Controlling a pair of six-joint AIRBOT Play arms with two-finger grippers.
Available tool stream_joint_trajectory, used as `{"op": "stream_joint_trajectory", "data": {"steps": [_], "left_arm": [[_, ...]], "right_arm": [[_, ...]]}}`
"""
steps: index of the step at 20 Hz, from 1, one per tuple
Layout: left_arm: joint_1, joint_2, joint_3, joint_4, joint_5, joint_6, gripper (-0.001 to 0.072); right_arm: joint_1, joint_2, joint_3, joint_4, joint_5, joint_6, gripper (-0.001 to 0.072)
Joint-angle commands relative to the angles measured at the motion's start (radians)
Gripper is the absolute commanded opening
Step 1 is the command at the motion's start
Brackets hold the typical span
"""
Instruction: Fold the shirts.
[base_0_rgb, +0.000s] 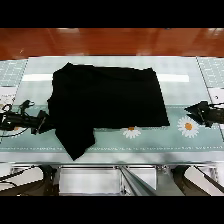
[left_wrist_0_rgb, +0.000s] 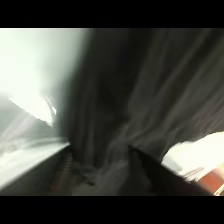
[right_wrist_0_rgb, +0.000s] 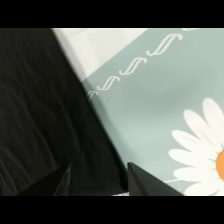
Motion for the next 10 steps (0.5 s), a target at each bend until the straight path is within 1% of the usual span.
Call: {"op": "stream_joint_trajectory", "data": {"steps": [1,2,3,5,8,10], "left_arm": [[-0.068,-0.015,0.012,0.002,0.056,0.020,0.0015],[-0.075,-0.014,0.026,0.002,0.037,0.031,0.0021],[-0.074,-0.013,0.042,0.002,0.013,0.042,0.0021],[-0.067,-0.008,0.078,0.005,-0.017,0.042,0.0021],[-0.068,0.005,0.109,0.005,-0.024,0.033,0.0021],[-0.067,0.010,0.113,0.003,-0.025,0.022,0.0021]], "right_arm": [[-0.001,0.001,0.000,-0.016,-0.026,0.001,0.0409],[-0.002,0.000,0.000,-0.043,-0.040,0.006,0.0409],[-0.002,0.000,0.000,-0.093,-0.060,0.035,0.0410],[-0.001,-0.027,-0.001,-0.177,-0.029,0.092,0.0409],[0.027,-0.137,-0.001,-0.142,0.118,0.040,0.0410],[0.078,-0.202,0.000,-0.138,0.114,0.040,0.0410]]}}
